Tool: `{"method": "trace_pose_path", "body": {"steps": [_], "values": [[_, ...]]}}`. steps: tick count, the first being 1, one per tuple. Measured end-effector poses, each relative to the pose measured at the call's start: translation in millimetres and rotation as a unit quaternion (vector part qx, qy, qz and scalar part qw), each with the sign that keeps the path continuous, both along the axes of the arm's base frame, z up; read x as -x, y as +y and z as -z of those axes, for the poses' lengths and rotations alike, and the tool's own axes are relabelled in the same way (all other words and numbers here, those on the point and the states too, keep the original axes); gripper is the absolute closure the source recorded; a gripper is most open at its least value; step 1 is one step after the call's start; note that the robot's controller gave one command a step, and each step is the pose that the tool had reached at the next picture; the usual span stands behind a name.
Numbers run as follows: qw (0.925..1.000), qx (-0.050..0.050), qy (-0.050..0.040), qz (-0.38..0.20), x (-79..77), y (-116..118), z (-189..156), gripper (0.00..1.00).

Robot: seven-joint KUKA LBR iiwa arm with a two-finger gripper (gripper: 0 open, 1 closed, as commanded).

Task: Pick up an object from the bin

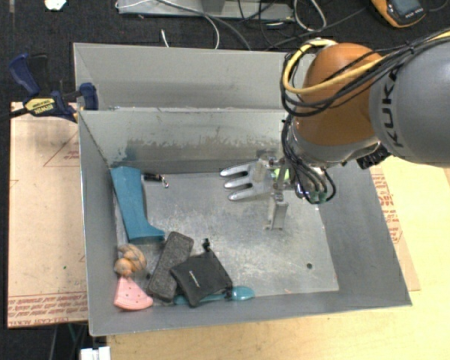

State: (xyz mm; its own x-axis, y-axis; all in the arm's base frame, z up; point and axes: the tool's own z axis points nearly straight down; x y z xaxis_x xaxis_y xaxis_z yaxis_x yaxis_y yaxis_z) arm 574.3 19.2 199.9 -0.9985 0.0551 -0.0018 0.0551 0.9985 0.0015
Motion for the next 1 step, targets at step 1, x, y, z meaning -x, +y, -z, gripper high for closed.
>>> {"method": "trace_pose_path", "body": {"steps": [1], "values": [[0.9983, 0.001, 0.0028, -0.059, 3.6, 44.7, 7.2, 0.0]]}}
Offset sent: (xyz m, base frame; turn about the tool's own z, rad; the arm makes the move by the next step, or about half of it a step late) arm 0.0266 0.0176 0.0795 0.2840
